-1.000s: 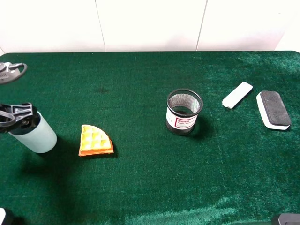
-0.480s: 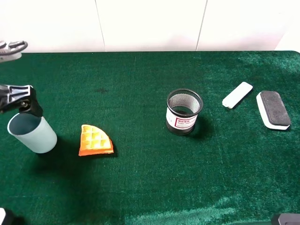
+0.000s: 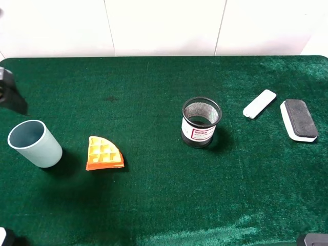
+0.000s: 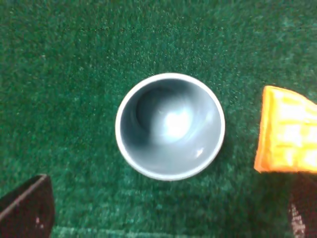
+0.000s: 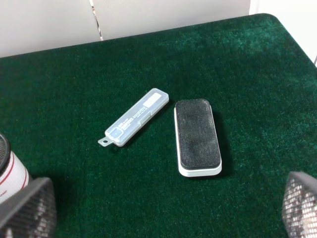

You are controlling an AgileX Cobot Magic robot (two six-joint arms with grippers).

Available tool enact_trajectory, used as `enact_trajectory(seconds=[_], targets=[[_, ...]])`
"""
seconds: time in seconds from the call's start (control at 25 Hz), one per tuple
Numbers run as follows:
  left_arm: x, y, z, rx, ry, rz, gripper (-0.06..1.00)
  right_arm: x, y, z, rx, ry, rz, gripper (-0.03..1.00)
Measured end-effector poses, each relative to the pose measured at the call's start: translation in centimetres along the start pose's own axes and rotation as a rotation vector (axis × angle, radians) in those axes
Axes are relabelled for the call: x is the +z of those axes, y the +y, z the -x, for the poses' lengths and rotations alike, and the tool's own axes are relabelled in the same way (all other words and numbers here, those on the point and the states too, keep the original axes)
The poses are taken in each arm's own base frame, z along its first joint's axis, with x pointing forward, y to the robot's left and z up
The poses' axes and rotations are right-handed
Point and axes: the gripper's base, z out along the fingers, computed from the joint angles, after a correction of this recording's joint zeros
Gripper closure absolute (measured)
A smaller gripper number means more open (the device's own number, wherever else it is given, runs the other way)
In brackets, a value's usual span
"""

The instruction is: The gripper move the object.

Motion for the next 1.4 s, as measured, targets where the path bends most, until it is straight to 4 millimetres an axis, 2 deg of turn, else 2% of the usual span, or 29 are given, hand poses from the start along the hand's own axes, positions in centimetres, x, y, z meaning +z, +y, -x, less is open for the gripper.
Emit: enact_trajectory(seconds=[0.28, 0.72, 1.04, 1.4], targets=[[-3.8, 1.8, -4.0, -0.007, -0.008, 0.0, -0.01, 0.0, 0.0, 0.0, 0.0, 0.001, 0.0, 0.27], [-8.0, 3.4, -9.0, 0.029, -0.291, -0.162, -0.01, 0.0, 0.0, 0.0, 0.0, 0.001, 0.0, 0.27], [-9.4, 4.4, -12.0, 0.133, -0.456, -0.222, -0.01, 0.0, 0.0, 0.0, 0.0, 0.001, 0.0, 0.27], [-9.6, 4.6, -12.4, 0.255, -0.514, -0.132, -0.01, 0.0, 0.0, 0.0, 0.0, 0.001, 0.0, 0.27]])
